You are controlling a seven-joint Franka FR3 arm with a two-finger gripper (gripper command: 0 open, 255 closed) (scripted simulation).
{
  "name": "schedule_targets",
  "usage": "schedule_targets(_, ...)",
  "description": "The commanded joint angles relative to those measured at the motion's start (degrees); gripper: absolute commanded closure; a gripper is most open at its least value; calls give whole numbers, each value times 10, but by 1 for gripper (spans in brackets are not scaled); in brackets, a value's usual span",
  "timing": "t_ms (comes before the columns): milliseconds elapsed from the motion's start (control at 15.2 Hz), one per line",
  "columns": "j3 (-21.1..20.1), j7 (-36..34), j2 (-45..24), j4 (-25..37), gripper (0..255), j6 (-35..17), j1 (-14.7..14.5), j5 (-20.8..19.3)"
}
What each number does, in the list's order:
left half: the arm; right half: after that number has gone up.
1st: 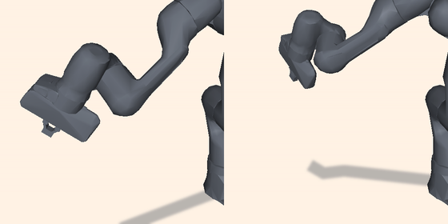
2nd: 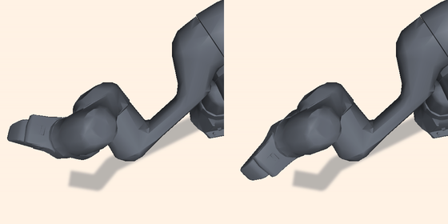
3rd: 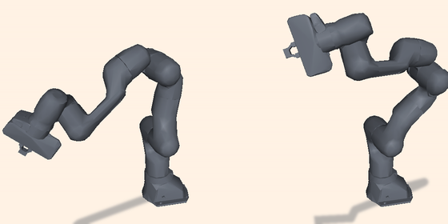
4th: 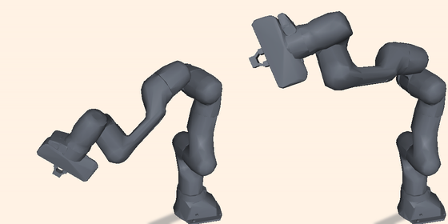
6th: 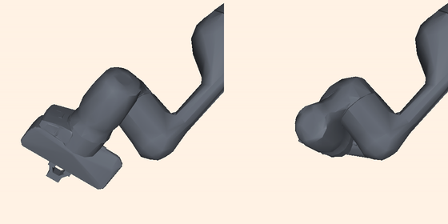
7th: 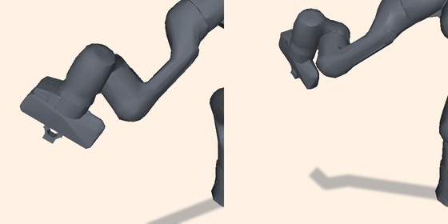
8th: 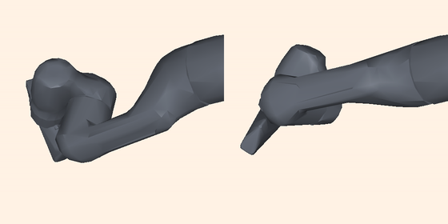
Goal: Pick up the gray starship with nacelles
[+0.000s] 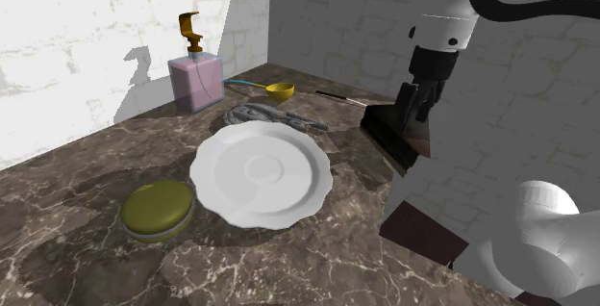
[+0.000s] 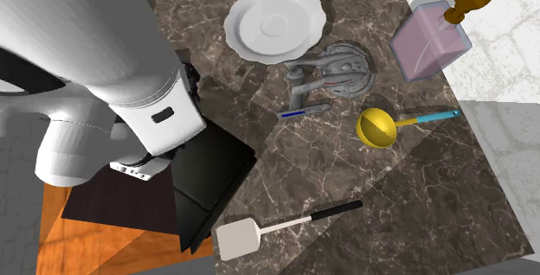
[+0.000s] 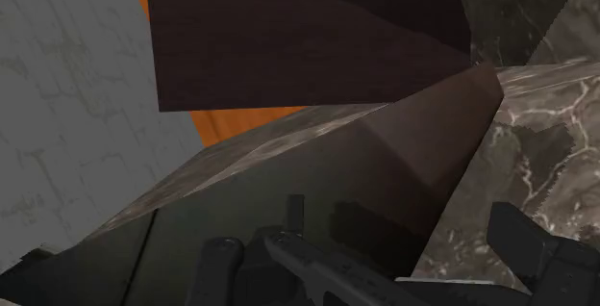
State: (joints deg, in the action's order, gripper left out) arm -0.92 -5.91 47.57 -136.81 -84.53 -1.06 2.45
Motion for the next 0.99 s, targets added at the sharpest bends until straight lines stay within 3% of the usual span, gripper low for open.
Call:
schedule_targets(0, 0, 0, 0, 0, 0, 0, 0, 0)
schedule_targets(462, -119, -228, -86, 45, 0, -76, 35, 56)
schedule_targets(924, -226, -458, -219, 145, 0, -136, 90, 47)
